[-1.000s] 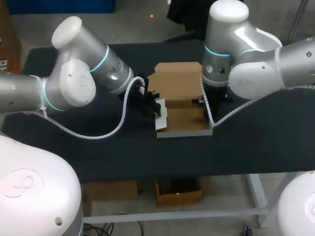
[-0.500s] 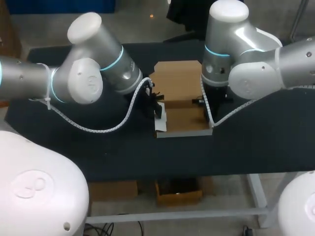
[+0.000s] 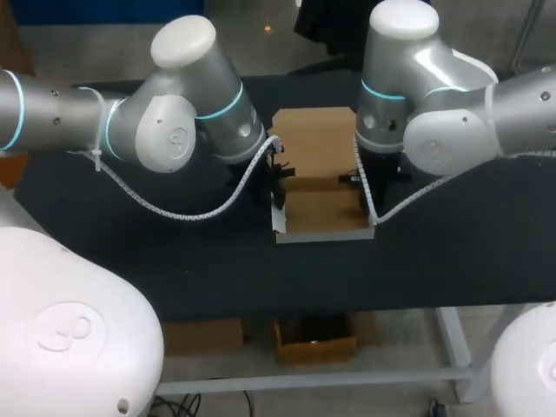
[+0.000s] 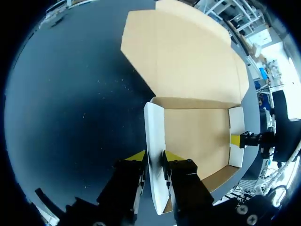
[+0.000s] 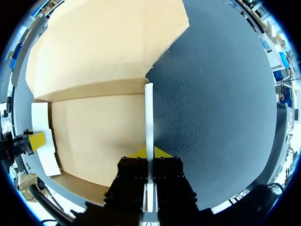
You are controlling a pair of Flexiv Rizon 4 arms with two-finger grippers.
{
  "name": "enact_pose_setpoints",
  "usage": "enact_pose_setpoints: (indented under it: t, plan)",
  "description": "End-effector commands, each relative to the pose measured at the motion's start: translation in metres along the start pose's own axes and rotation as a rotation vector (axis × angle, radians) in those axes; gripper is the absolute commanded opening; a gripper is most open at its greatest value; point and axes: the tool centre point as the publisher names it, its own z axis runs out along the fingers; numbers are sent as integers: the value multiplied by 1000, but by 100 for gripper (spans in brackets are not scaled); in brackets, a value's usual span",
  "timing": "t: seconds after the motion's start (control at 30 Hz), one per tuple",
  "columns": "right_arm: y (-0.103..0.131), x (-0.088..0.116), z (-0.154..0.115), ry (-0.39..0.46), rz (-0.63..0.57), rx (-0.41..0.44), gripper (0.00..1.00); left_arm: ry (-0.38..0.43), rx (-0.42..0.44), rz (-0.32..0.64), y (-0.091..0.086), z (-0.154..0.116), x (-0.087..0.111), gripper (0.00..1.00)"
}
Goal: Assemble the packaging by folding the flat box into shape, placing the metal phone stand inside, and closing the box properly
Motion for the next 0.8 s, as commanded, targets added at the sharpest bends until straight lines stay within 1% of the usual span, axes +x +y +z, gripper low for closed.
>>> enact_pose_setpoints:
  t: [0.03,0.07,0.27,0.43,0.47,0.6,0.8]
  plan:
    - [1,1,0,-3,0,6,0,-170,3,-9,-2,6,2,17]
    - [1,1,0,-3,0,6,0,-176,2,-10,-3,7,1,16]
    - [1,1,0,-3,0,6,0,-208,-3,-16,-5,11,-3,19]
    - [1,1,0,-3,0,6,0,-230,-7,-20,-6,13,-5,17]
    - [1,1,0,-3,0,6,0,-232,-7,-21,-6,14,-6,16]
    - [1,1,0,-3,0,6,0,-247,-15,-25,-7,15,-8,1]
    - [1,1,0,-3,0,6,0,-283,-21,-30,-7,16,-11,0]
